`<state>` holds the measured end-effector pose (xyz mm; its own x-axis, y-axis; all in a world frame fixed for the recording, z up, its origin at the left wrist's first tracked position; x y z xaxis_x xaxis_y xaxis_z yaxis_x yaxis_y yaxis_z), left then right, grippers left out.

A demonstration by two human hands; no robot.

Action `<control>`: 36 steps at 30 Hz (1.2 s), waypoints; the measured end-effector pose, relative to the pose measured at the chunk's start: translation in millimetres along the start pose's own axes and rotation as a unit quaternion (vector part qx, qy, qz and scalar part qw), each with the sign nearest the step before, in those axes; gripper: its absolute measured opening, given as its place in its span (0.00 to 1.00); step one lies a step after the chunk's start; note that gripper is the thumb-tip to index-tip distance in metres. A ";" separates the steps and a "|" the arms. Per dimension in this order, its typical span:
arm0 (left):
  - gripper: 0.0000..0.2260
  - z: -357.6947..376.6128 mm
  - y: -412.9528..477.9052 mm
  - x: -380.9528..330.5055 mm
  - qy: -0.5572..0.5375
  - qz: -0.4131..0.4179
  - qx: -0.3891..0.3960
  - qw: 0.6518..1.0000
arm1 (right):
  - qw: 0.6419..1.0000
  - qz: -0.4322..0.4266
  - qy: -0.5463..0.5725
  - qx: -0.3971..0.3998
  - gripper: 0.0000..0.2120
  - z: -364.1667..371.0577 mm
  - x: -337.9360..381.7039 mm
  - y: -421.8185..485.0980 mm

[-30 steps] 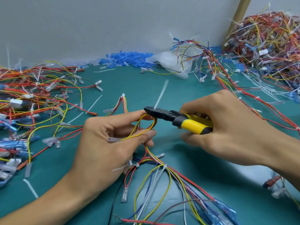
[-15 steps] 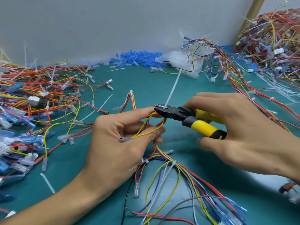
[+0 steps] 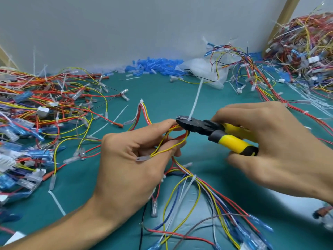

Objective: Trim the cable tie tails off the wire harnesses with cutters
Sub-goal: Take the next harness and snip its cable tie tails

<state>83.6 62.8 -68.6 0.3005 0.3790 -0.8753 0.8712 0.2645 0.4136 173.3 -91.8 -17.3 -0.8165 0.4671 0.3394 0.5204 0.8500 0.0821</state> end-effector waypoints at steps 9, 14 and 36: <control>0.17 1.3 3.7 -8.0 -0.030 0.007 -0.019 0.999 | 1.000 -0.002 0.001 0.004 0.10 7.9 -10.7 1.1; 0.18 1.5 5.1 -7.2 -0.048 -0.008 -0.019 0.999 | 1.000 -0.005 0.012 -0.008 0.09 5.4 -4.1 1.7; 0.16 4.3 6.5 -10.1 -0.073 -0.033 -0.010 0.997 | 0.997 0.017 0.065 0.030 0.11 15.4 -16.1 -0.5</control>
<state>87.8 56.9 -58.2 0.2971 0.2281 -0.9272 0.8833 0.3031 0.3576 182.3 -96.0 -37.3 -0.7568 0.4641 0.4602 0.5286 0.8488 0.0133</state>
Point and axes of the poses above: each hand's wrist, its own y-axis towards the middle knuckle, its own z-axis out of the palm, x = y × z, the point moved 10 cm from there along y, towards the middle knuckle, and after that the axes turned 7 degrees about x, right-handed, at the moved point
